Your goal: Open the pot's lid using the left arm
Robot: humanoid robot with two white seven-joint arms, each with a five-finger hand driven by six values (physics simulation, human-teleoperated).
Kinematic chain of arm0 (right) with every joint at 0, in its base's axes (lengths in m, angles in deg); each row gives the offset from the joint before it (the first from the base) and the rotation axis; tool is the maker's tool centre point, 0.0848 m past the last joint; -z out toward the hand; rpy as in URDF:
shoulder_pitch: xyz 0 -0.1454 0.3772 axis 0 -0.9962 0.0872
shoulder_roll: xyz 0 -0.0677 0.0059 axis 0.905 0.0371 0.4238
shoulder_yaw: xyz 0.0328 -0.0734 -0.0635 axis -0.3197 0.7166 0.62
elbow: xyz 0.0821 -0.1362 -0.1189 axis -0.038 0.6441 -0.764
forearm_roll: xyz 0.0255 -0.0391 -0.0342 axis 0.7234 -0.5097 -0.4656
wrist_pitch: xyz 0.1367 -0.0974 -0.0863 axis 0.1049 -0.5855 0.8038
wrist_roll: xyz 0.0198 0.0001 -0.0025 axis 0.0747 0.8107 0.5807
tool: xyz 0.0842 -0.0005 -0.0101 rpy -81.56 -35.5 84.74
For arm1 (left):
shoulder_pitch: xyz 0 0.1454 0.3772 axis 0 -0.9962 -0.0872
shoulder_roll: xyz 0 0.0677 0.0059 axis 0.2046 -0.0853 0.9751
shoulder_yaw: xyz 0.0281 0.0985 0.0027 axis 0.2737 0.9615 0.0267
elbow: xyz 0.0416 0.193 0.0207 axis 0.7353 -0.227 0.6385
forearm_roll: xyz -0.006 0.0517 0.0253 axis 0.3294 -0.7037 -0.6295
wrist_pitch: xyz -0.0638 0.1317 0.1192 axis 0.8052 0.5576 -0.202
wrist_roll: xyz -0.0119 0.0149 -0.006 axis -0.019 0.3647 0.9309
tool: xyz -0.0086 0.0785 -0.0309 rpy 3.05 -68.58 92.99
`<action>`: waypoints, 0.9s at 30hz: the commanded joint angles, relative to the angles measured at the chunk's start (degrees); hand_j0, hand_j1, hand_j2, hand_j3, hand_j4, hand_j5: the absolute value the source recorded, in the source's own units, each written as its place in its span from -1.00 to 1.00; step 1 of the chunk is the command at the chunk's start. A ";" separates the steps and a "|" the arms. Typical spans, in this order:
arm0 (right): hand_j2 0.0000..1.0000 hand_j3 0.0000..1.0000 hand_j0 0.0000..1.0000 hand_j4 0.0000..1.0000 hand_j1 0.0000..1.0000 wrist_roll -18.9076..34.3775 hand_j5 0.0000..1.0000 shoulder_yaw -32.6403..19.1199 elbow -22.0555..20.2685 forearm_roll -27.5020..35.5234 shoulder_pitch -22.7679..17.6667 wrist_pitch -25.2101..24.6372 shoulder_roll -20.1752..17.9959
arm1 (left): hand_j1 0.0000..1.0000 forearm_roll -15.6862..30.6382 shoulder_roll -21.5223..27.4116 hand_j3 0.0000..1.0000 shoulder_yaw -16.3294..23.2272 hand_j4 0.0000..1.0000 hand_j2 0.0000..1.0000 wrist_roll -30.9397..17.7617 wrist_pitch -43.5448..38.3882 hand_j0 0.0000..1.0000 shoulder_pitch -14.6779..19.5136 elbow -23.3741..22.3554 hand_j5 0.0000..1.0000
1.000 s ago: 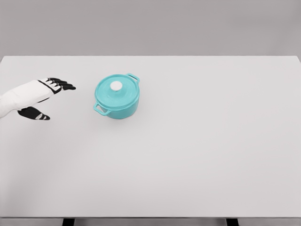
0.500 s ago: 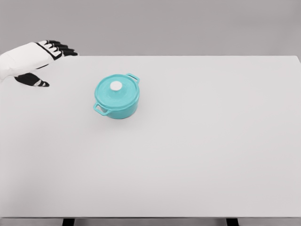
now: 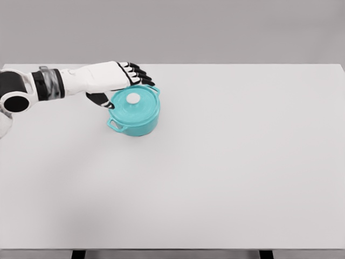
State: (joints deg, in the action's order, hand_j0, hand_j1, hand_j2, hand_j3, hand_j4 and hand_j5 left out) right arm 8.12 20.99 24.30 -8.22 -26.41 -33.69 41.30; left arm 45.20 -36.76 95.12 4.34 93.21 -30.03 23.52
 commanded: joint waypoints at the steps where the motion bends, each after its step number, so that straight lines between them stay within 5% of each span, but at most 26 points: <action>1: 1.00 1.00 1.00 1.00 1.00 0.01 1.00 0.00 0.00 0.00 0.00 -0.05 -0.01 | 1.00 0.18 -1.23 1.00 0.98 1.00 1.00 0.00 -0.11 1.00 0.17 -2.76 1.00; 4: 1.00 1.00 1.00 1.00 1.00 0.01 1.00 0.00 0.00 0.00 0.00 0.03 -0.01 | 1.00 0.09 -3.52 1.00 2.12 1.00 1.00 0.00 -0.11 1.00 1.76 -5.75 1.00; 17: 1.00 1.00 1.00 1.00 1.00 0.01 1.00 0.00 0.00 0.00 0.00 -0.05 -0.01 | 0.96 0.27 -2.99 0.96 9.68 0.96 0.96 0.08 -0.11 0.96 6.94 -6.28 0.96; 27: 1.00 1.00 1.00 1.00 1.00 0.01 1.00 0.00 0.00 0.00 0.00 -0.06 -0.01 | 0.55 0.09 -2.90 0.55 11.53 0.55 0.55 0.17 -0.11 0.55 7.65 -6.28 0.55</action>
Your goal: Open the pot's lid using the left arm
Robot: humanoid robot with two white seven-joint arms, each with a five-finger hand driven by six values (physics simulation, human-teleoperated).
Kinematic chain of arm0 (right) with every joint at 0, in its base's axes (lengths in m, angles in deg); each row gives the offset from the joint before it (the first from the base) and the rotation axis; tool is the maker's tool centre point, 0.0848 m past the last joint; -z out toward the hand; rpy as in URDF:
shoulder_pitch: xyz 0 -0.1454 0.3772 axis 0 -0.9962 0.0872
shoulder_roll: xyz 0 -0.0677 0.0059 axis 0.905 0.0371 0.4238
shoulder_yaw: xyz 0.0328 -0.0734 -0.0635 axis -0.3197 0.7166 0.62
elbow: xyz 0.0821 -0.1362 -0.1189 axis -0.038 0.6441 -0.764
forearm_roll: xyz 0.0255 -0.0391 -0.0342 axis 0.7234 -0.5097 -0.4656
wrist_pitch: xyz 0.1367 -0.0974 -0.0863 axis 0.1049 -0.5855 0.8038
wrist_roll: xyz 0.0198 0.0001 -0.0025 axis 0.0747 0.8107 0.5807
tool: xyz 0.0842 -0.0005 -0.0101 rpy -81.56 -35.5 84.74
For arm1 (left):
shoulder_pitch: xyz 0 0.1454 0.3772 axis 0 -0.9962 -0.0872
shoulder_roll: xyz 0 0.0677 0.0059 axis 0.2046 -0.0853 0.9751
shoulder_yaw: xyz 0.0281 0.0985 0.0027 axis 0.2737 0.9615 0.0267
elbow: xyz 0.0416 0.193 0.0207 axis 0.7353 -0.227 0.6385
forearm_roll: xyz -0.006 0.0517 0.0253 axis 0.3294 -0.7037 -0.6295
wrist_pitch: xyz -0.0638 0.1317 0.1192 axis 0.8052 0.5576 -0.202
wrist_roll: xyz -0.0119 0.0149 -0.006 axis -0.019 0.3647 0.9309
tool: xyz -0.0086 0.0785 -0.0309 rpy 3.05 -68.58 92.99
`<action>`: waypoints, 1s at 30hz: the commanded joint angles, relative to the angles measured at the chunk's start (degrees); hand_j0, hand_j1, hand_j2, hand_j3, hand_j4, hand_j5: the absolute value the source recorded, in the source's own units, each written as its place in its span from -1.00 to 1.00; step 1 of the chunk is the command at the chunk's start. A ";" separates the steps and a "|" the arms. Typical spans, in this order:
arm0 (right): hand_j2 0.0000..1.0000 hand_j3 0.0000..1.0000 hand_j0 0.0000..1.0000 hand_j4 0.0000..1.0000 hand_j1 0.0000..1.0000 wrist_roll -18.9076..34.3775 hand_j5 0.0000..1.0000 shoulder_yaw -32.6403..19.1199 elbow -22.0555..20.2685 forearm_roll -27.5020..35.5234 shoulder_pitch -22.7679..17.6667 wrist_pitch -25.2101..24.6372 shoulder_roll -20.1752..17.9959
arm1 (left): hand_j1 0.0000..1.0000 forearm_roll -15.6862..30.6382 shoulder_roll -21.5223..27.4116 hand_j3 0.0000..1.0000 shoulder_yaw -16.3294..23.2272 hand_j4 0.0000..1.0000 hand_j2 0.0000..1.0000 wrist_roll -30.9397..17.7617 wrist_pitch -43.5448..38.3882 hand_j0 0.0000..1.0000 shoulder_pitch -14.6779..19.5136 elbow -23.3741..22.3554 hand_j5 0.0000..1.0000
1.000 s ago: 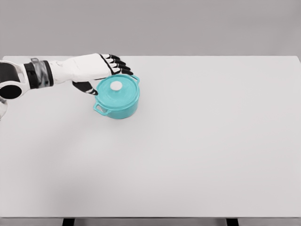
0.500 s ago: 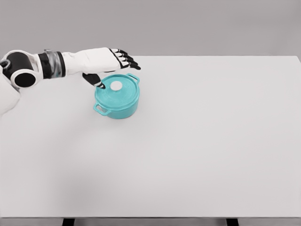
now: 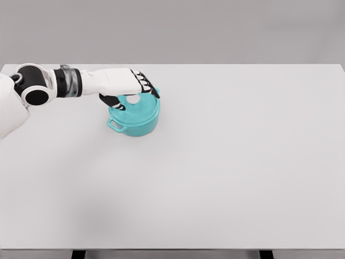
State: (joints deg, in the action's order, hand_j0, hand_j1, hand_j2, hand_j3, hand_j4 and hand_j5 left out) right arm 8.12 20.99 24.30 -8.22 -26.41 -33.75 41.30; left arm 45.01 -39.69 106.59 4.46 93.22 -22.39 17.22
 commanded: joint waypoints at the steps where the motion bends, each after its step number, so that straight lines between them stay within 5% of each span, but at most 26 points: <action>1: 1.00 1.00 1.00 1.00 1.00 0.01 1.00 0.00 0.00 0.00 0.00 0.00 -0.01 | 0.55 0.27 0.03 0.55 0.05 0.55 0.55 0.05 -0.12 0.55 0.00 0.01 0.55; 20: 1.00 1.00 1.00 1.00 1.00 0.01 1.00 0.00 0.00 0.00 0.00 0.00 -0.01 | 0.54 -0.96 0.03 0.54 0.84 0.54 0.54 -0.04 -0.12 0.54 -0.53 -0.69 0.54; 30: 1.00 1.00 1.00 1.00 1.00 0.01 1.00 0.00 0.00 0.00 0.00 0.09 -0.01 | 0.27 -1.05 0.21 0.27 0.76 0.27 0.27 -0.04 -0.12 0.27 -0.35 -0.51 0.27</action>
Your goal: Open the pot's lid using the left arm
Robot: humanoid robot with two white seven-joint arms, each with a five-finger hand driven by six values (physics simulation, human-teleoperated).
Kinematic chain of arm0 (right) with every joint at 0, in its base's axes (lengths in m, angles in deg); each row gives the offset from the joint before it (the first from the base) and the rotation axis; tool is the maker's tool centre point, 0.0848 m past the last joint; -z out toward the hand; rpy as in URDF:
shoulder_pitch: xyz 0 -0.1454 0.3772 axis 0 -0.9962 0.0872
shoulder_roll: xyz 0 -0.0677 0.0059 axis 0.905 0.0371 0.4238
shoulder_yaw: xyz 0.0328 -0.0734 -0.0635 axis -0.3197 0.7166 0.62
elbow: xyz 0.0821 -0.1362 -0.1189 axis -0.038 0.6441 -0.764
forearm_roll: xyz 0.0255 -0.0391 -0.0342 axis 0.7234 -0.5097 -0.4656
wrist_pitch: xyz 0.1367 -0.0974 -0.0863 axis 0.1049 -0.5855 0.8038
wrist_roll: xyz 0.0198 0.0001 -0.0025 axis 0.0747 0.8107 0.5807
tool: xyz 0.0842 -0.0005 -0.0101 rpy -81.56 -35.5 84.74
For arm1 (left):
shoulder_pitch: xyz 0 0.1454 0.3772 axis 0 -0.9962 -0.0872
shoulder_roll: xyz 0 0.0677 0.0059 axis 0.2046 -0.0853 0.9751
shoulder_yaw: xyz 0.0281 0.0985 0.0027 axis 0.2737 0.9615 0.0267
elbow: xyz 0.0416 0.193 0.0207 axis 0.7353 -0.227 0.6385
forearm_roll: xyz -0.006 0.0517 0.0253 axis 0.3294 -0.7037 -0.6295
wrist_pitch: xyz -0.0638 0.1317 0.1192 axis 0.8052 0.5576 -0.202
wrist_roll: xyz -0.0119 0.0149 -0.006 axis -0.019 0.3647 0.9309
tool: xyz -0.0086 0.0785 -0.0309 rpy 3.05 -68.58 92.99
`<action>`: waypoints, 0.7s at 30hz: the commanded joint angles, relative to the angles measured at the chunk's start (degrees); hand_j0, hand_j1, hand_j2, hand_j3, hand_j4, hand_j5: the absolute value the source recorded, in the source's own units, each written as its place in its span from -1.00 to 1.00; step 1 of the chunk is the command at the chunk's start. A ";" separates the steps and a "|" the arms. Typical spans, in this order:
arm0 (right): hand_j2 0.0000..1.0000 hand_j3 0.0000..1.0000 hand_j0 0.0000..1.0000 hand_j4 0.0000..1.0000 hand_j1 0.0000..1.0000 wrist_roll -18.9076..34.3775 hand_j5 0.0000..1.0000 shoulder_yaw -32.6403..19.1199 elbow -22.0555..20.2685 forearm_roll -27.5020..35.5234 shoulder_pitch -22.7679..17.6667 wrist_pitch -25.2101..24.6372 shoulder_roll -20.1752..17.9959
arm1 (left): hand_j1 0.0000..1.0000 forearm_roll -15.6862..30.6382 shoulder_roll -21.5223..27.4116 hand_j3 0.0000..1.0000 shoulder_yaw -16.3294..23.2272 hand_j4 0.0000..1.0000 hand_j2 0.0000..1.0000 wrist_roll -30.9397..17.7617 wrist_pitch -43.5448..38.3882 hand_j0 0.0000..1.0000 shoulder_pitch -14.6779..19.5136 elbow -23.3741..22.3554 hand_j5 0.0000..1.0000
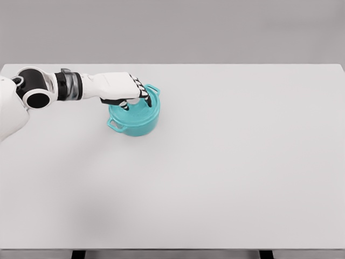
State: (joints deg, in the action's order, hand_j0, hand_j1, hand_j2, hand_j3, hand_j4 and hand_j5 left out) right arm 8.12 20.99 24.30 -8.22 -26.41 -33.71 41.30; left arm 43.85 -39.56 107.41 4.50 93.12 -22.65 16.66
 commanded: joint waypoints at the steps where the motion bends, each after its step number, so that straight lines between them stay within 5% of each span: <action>1: 1.00 1.00 1.00 1.00 1.00 0.01 1.00 0.00 0.00 0.00 0.00 -0.04 -0.01 | 0.20 0.12 0.34 0.20 -0.07 0.20 0.20 -0.07 -0.02 0.20 0.00 0.05 0.20; 9: 1.00 1.00 1.00 1.00 1.00 0.01 1.00 0.00 0.00 0.00 0.00 0.05 -0.01 | -0.23 0.21 2.18 -0.23 -0.59 -0.23 -0.23 -0.07 -0.02 -0.23 0.18 0.40 -0.23; 21: 1.00 1.00 1.00 1.00 1.00 0.01 1.00 0.00 0.00 0.00 0.00 0.05 -0.01 | -0.17 0.12 15.71 -0.17 -3.67 -0.17 -0.17 0.01 -0.02 -0.17 0.35 0.40 -0.17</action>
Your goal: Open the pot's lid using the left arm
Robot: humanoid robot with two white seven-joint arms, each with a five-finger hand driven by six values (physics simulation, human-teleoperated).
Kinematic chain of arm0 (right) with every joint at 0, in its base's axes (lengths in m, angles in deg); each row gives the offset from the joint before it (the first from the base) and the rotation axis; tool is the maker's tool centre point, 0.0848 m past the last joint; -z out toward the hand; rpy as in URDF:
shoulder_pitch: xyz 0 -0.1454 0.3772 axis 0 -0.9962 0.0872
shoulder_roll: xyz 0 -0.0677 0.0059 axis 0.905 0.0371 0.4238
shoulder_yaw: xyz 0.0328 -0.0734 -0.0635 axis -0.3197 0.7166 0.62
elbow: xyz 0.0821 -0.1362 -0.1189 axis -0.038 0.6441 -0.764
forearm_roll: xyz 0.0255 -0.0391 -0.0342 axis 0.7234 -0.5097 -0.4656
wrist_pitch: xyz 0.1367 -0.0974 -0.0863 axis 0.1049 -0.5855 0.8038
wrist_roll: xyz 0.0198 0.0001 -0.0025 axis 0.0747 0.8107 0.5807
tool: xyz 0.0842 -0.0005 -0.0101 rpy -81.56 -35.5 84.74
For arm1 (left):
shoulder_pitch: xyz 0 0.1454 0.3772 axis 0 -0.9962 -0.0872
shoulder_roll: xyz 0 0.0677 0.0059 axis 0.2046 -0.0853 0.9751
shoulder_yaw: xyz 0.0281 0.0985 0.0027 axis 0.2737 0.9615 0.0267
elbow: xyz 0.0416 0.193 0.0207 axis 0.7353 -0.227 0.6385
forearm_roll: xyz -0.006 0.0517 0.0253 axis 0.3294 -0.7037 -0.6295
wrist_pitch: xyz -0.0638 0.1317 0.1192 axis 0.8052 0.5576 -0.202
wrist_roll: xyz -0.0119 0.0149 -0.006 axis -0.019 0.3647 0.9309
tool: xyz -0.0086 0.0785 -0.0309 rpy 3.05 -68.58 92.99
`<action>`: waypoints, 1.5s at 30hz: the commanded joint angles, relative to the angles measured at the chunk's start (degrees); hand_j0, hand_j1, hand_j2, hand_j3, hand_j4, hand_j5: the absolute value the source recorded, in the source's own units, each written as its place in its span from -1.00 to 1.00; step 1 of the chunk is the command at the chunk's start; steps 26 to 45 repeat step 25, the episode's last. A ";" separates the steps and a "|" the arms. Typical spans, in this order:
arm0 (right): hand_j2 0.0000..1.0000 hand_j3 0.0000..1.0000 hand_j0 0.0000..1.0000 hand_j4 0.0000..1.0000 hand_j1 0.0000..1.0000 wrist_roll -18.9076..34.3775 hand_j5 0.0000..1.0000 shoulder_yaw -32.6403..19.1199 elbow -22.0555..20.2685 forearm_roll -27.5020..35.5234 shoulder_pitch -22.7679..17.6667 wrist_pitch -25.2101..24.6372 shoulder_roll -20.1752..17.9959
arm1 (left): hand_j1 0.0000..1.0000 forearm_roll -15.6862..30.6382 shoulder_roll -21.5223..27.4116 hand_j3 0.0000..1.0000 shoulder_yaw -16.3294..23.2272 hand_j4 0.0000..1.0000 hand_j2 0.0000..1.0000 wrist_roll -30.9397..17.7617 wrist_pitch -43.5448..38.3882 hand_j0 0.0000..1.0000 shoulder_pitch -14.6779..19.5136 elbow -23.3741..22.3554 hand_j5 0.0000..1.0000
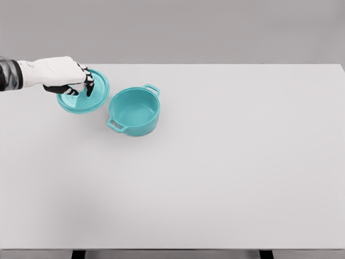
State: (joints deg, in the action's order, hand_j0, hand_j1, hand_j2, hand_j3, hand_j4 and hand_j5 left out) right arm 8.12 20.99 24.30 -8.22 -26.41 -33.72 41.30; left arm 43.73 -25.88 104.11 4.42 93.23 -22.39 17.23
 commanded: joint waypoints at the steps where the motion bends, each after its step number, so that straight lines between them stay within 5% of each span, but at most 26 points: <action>1: 1.00 1.00 1.00 1.00 1.00 0.01 1.00 0.00 0.00 0.00 0.00 0.06 -0.01 | -0.16 0.24 2.74 -0.16 -0.28 -0.16 -0.16 0.01 -0.13 -0.16 0.00 -0.34 -0.16; 5: 1.00 1.00 1.00 1.00 1.00 0.01 1.00 0.00 0.00 0.00 0.00 -0.02 -0.01 | -0.10 0.07 3.97 -0.10 -0.28 -0.10 -0.10 0.01 -0.13 -0.10 -1.23 -1.05 -0.10; 10: 1.00 1.00 1.00 1.00 1.00 0.01 1.00 0.00 0.00 0.00 0.00 -0.02 -0.01 | 0.91 0.33 3.80 0.91 -0.46 0.91 0.91 0.10 -0.13 0.91 -1.49 -2.72 0.91; 12: 1.00 1.00 1.00 1.00 1.00 0.01 1.00 0.00 0.00 0.00 0.00 -0.02 -0.01 | 1.00 0.42 3.62 1.00 -0.46 1.00 1.00 0.10 -0.13 1.00 -1.49 -2.72 1.00; 21: 1.00 1.00 1.00 1.00 1.00 0.01 1.00 0.00 0.00 0.00 0.00 0.06 -0.01 | 1.00 5.51 3.27 1.00 -0.46 1.00 1.00 0.27 -0.13 1.00 -1.49 -4.03 1.00; 24: 1.00 1.00 1.00 1.00 1.00 0.01 1.00 0.00 0.00 0.00 0.09 0.06 -0.01 | 1.00 9.91 3.53 1.00 -2.48 1.00 1.00 0.10 -0.13 1.00 -1.49 -7.90 1.00; 45: 1.00 1.00 1.00 1.00 1.00 0.01 1.00 0.00 0.00 0.00 0.00 -0.02 -0.01 | 1.00 9.91 3.36 1.00 -2.66 1.00 1.00 0.10 -0.13 1.00 -1.49 -8.69 1.00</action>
